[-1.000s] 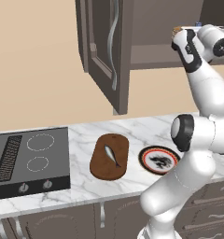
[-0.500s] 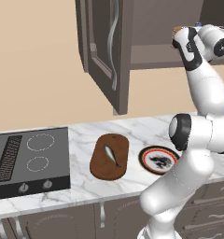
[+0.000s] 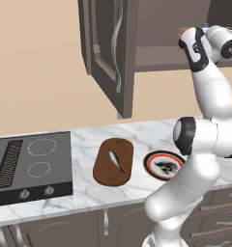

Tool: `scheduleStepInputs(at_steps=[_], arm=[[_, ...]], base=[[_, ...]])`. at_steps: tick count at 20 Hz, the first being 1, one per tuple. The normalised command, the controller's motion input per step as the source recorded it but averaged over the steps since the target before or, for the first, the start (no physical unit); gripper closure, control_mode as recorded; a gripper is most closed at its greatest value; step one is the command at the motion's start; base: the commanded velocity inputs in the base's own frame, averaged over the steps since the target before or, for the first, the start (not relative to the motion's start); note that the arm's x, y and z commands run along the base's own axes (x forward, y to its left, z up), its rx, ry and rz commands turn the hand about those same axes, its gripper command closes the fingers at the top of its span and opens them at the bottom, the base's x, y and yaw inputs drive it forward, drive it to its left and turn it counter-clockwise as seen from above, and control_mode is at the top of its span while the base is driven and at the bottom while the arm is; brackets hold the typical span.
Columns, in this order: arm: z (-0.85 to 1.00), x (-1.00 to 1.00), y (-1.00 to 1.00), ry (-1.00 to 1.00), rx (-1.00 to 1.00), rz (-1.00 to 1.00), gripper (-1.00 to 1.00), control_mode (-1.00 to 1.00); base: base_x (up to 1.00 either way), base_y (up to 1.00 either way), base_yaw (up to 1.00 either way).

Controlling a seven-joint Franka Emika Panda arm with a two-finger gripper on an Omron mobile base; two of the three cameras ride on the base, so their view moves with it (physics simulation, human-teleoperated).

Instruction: Pick the fish from the plate and place it on the cutting board. Then pick the condiment bottle from the cabinet and place it next to the cutting board.

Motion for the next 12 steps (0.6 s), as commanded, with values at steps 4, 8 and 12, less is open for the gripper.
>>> scheduleStepInputs(at_steps=[4, 8, 12], arm=[[0.0, 0.06, 0.0, 0.01, 0.0, 0.0, -1.0, -1.0], [0.0, 0.07, 0.0, 0.01, 0.0, 0.0, -1.0, -1.0], [0.0, 0.11, 0.0, 0.02, 0.0, 0.0, -1.0, -1.0]], base=[[0.0, 0.0, 0.0], [0.0, 0.0, 0.0], [0.0, 0.0, 0.0]])
